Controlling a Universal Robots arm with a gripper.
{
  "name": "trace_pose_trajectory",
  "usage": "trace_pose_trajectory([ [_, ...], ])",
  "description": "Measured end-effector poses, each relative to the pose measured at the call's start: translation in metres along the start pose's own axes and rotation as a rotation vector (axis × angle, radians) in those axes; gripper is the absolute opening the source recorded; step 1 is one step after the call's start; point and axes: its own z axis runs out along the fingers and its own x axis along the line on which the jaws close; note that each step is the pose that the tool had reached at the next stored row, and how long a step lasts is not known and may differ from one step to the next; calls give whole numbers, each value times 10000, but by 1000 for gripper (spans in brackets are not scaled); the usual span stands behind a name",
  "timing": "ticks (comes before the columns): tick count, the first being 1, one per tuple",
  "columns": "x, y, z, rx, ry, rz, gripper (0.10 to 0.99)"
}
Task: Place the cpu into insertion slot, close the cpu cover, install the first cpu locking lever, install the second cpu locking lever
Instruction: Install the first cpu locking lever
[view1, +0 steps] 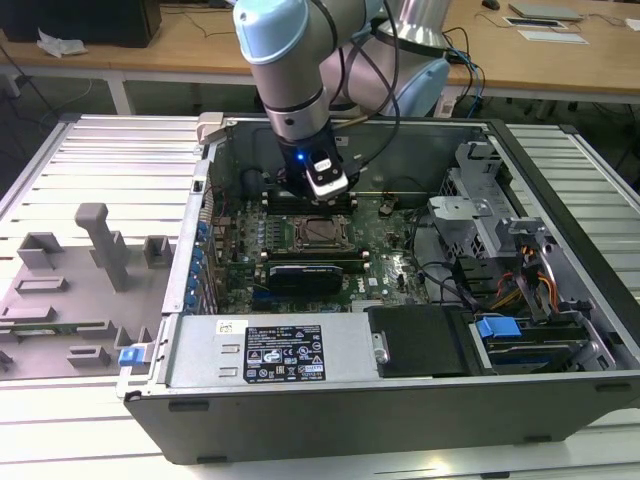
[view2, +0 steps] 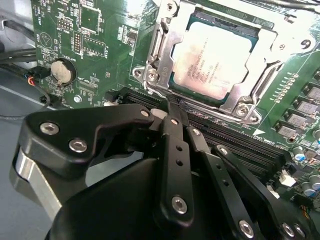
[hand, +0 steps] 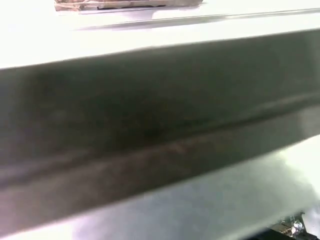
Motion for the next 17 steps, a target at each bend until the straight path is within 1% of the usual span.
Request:
trace_pose_trajectory([
  [4,-7,-11,0,-26,6,8,106],
  [9,-7,-12,0,-157,33,46,106],
  [11,-9,-11,-7,-164,35,47,106],
  [14,-22,-2,-60,-163,34,47,106],
  [17,-43,12,-142,-163,35,47,106],
])
